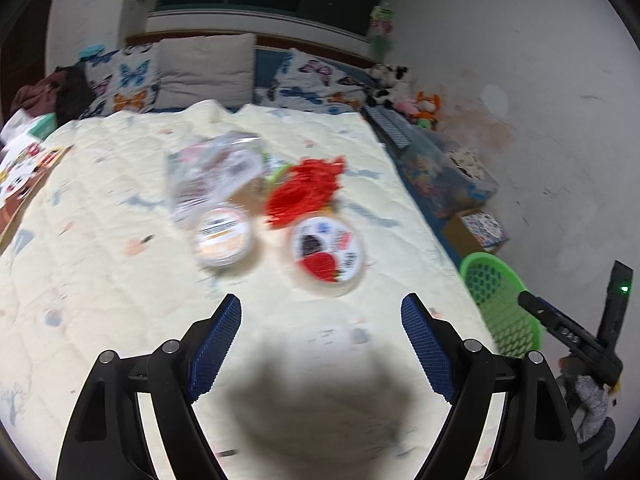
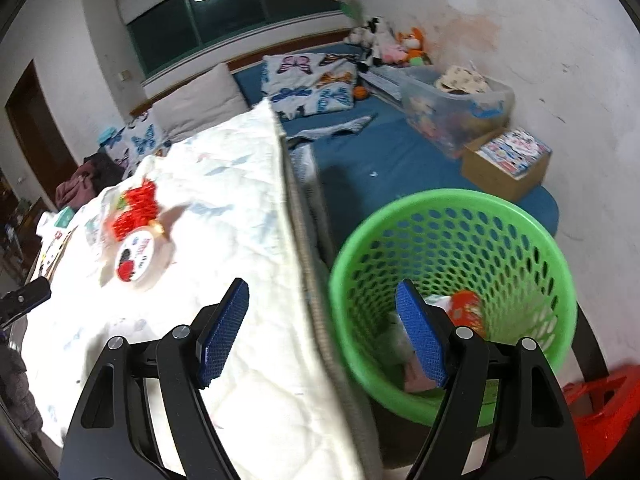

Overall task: Collect trash
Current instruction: 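Open the right gripper over the basket while the left gripper returns over the bed, then move both grippers toward the strawberry yogurt cup and another jelly cup, then grasp the strawberry yogurt cup with the right gripper while the left gripper grasps the jelly cup, then carry both cups to the wastebasket and open the right gripper over it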

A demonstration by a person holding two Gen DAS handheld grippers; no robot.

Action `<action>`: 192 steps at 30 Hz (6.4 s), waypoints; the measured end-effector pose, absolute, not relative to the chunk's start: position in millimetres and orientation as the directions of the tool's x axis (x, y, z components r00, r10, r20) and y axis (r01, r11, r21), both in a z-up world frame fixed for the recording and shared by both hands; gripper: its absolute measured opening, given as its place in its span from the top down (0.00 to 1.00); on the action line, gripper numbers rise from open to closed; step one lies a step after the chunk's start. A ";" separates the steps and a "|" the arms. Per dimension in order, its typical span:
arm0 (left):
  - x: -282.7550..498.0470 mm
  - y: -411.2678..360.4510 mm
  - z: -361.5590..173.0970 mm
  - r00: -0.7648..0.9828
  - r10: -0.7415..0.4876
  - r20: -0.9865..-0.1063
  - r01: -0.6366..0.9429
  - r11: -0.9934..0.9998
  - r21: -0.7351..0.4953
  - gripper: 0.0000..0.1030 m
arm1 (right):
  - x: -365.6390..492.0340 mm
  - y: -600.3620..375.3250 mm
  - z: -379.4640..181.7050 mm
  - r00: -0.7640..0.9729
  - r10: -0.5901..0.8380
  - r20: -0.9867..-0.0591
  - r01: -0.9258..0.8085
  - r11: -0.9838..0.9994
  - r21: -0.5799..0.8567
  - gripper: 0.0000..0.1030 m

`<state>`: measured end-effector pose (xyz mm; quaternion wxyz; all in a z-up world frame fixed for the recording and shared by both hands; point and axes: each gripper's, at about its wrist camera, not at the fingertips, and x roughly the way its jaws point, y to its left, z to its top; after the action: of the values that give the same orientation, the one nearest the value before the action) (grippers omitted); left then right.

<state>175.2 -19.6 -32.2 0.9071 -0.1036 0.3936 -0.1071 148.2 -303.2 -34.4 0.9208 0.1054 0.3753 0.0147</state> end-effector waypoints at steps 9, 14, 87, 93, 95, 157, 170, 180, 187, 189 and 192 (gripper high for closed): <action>164.0 35.9 -34.9 0.688 -0.192 -0.700 0.016 0.968 -0.251 0.23 | 161.1 -237.2 -28.2 0.697 0.174 -0.695 -0.075 0.983 0.170 0.24; 163.0 58.2 -36.6 0.688 -0.166 -0.707 -0.021 0.969 -0.248 0.23 | 173.8 -193.5 -31.1 0.669 0.219 -0.710 -0.156 0.976 0.153 0.21; 255.0 37.3 -80.0 0.597 -0.153 -0.788 0.069 0.988 -0.139 0.23 | 226.3 -115.9 -70.0 0.602 0.234 -0.763 -0.272 0.959 0.080 0.15; 272.0 25.2 -85.3 0.593 -0.147 -0.791 0.091 0.989 -0.116 0.23 | 217.3 -124.8 -69.5 0.604 0.230 -0.763 -0.266 0.961 0.079 0.16; 275.1 20.7 -86.2 0.596 -0.138 -0.791 0.099 0.990 -0.098 0.23 | 216.5 -126.3 -72.8 0.595 0.230 -0.770 -0.266 0.961 0.081 0.16; 241.8 -26.5 -41.7 0.657 -0.207 -0.725 0.208 0.974 -0.090 0.35 | 174.6 -172.1 -44.9 0.657 0.256 -0.709 -0.199 0.966 0.163 0.12; 234.5 -54.5 -33.2 0.653 -0.247 -0.716 0.269 0.959 -0.086 0.35 | 151.8 -214.4 -25.1 0.712 0.188 -0.676 -0.122 0.982 0.144 0.12; 229.4 -119.5 -28.2 0.618 -0.334 -0.712 0.374 0.921 -0.107 0.35 | 131.7 -310.4 -38.4 0.700 0.016 -0.714 0.081 0.991 0.103 0.12; 226.5 -170.7 -25.5 0.589 -0.380 -0.713 0.449 0.888 -0.103 0.35 | 123.1 -371.1 -67.1 0.645 -0.041 -0.763 0.213 0.969 0.128 0.12; 225.8 -182.1 -26.1 0.582 -0.387 -0.715 0.464 0.881 -0.099 0.35 | 121.5 -384.8 -79.4 0.624 -0.029 -0.781 0.241 0.958 0.157 0.12; 225.0 -199.6 -28.3 0.570 -0.394 -0.721 0.483 0.871 -0.094 0.35 | 119.9 -394.9 -91.8 0.612 -0.029 -0.791 0.271 0.947 0.175 0.12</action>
<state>225.0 -199.6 -28.3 0.8842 0.0566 0.3918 -0.2479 119.9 -394.9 -91.8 0.8867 0.1397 0.4325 -0.0846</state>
